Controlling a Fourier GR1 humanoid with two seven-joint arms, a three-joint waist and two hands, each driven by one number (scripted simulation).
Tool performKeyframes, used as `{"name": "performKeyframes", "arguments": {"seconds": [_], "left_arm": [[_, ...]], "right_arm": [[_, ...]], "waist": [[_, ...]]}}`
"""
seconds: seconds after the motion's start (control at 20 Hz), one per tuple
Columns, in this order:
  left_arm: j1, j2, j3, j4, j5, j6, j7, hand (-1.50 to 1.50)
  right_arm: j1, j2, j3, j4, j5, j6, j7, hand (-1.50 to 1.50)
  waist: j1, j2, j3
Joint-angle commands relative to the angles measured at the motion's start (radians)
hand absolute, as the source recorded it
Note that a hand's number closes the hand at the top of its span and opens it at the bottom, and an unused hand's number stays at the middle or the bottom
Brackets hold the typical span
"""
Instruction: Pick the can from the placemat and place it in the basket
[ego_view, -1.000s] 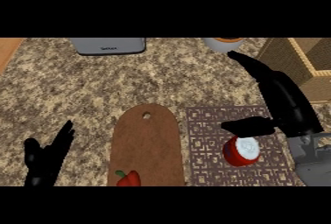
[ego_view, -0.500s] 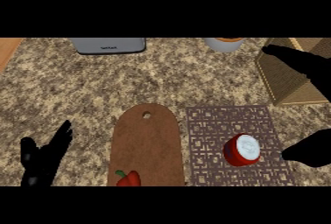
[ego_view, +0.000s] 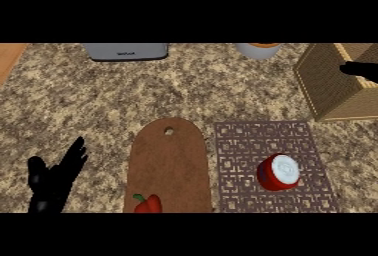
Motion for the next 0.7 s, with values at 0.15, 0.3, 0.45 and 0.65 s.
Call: {"name": "performKeyframes", "arguments": {"seconds": [0.15, 0.3, 0.45, 0.65], "left_arm": [[-0.004, -0.025, -0.019, 0.068, -0.011, -0.013, 0.053, 0.0], [-0.018, 0.01, 0.037, 0.133, 0.021, -0.072, 0.029, 0.0], [0.007, -0.036, -0.001, 0.114, -0.024, -0.035, 0.007, 0.0], [0.013, -0.027, -0.008, 0.074, -0.035, -0.043, 0.032, 0.0]], "right_arm": [[0.056, -0.045, 0.007, -0.076, -0.072, -0.02, 0.128, -1.5], [0.106, -0.036, -0.026, -0.094, -0.056, -0.055, 0.083, -1.5], [0.163, -0.024, -0.026, -0.15, -0.027, -0.089, 0.096, -1.5], [0.198, 0.079, 0.083, -0.153, 0.158, -0.144, 0.07, -1.5]], "waist": [[0.025, 0.017, -0.009], [0.02, 0.018, -0.009], [0.018, 0.016, -0.009], [0.039, 0.02, -0.008]]}}
